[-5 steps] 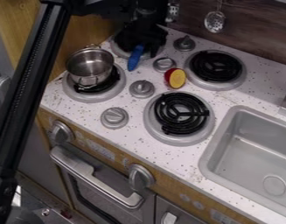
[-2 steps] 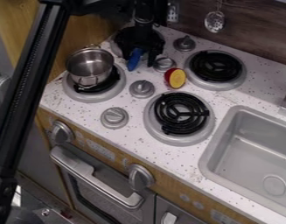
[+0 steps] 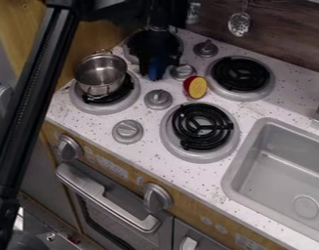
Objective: Move the blue object on the top of the bottom right burner
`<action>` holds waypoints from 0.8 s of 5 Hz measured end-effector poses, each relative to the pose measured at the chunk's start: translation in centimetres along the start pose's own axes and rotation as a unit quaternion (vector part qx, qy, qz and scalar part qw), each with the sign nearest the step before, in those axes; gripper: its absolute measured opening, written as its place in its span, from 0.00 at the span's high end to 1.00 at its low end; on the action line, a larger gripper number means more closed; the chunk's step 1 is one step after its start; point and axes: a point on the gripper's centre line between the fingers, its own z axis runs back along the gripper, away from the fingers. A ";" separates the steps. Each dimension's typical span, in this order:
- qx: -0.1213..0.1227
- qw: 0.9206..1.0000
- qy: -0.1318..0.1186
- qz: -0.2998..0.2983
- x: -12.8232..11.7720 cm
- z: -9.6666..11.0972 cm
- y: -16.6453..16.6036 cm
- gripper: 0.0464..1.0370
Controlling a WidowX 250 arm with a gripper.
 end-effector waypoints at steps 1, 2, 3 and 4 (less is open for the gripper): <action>-0.002 1.000 0.005 0.000 -0.4 -0.3 -0.1 0.63; -0.013 1.000 0.003 -0.002 -1.1 -0.1 -0.3 0.63; -0.032 0.999 -0.007 -0.021 -2.8 1.2 -1.0 0.63; -0.048 0.996 -0.066 -0.034 -4.0 5.7 -1.3 0.63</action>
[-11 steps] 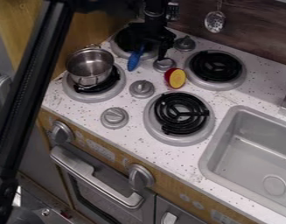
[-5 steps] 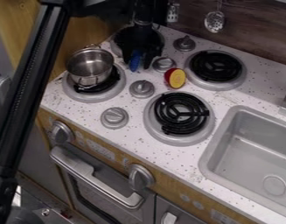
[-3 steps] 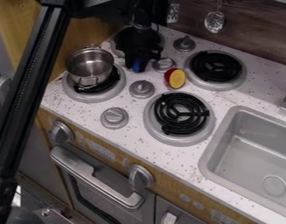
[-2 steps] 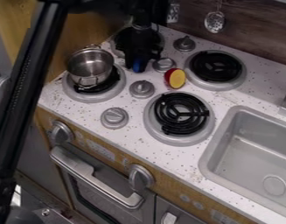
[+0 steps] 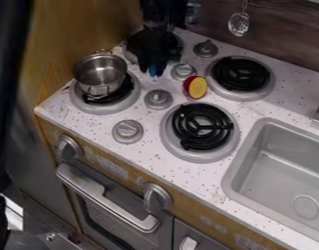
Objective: Move the blue object on the top of the bottom right burner
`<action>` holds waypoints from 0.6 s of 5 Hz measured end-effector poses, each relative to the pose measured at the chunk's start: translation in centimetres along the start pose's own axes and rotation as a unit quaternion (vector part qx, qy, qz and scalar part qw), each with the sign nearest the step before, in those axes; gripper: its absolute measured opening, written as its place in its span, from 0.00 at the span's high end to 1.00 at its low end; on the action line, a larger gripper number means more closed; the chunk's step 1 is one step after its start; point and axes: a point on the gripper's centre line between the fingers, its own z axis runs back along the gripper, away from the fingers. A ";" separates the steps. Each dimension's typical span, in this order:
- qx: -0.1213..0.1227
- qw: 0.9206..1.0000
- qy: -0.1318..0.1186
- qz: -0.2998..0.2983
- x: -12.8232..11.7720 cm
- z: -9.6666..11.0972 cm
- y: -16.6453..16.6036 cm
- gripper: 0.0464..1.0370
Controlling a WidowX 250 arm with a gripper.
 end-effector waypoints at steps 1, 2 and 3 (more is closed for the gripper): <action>-0.006 0.999 -0.025 -0.020 -2.0 2.5 -1.2 0.63; -0.005 0.998 -0.022 -0.052 -4.7 2.8 -2.9 0.63; -0.002 0.996 -0.014 -0.090 -7.3 2.6 -5.3 0.63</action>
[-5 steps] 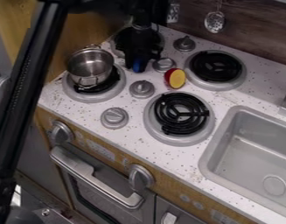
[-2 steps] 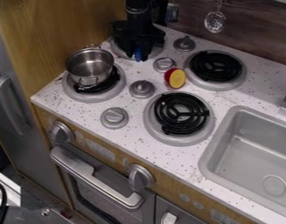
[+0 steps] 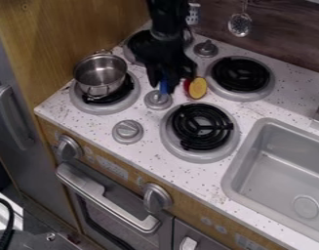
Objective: Move the blue object on the top of the bottom right burner
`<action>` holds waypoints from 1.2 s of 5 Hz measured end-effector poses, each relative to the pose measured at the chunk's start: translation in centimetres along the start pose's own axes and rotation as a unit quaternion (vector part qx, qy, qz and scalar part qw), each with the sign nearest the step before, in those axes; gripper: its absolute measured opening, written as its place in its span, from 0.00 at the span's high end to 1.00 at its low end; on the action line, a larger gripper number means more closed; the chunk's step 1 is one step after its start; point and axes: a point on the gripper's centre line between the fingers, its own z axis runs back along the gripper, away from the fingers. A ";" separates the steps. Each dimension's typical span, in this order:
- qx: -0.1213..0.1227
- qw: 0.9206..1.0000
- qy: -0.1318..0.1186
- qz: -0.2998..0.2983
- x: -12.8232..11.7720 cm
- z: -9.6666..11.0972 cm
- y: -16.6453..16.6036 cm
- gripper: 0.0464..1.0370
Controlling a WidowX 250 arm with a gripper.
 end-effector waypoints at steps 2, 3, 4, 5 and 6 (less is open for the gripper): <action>0.012 0.998 0.025 -0.062 -3.0 -1.2 -4.3 0.63; 0.021 0.997 0.035 -0.072 -3.6 -1.7 -4.5 0.63; 0.028 0.994 0.067 -0.080 -4.8 -3.5 -4.6 0.63; 0.036 0.993 0.078 -0.084 -4.7 -4.2 -4.5 0.59; 0.040 0.992 0.083 -0.085 -4.6 -4.2 -4.4 0.29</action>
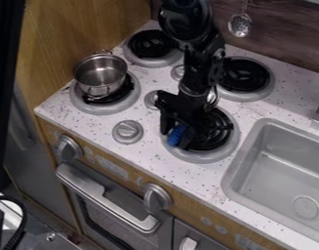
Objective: Move the blue object on the top of the bottom right burner
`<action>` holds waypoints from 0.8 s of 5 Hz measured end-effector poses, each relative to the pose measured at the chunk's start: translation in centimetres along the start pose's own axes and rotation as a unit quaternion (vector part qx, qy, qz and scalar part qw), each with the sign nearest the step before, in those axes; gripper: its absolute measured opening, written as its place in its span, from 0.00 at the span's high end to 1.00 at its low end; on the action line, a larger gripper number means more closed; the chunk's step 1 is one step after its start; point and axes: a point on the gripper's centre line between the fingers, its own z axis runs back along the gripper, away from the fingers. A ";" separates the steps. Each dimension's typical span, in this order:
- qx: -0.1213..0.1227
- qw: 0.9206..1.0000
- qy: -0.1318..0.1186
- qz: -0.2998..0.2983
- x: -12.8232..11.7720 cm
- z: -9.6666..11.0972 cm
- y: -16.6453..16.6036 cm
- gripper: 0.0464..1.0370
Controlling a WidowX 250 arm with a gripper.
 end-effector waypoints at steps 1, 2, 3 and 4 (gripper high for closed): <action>-0.006 1.000 0.008 0.000 -0.1 0.2 -0.2 0.06; -0.013 1.000 0.004 0.006 -0.3 2.0 -0.3 0.04; -0.025 0.998 -0.050 0.015 0.2 6.7 0.1 0.04; -0.048 0.998 -0.047 0.009 -0.2 7.6 0.2 0.04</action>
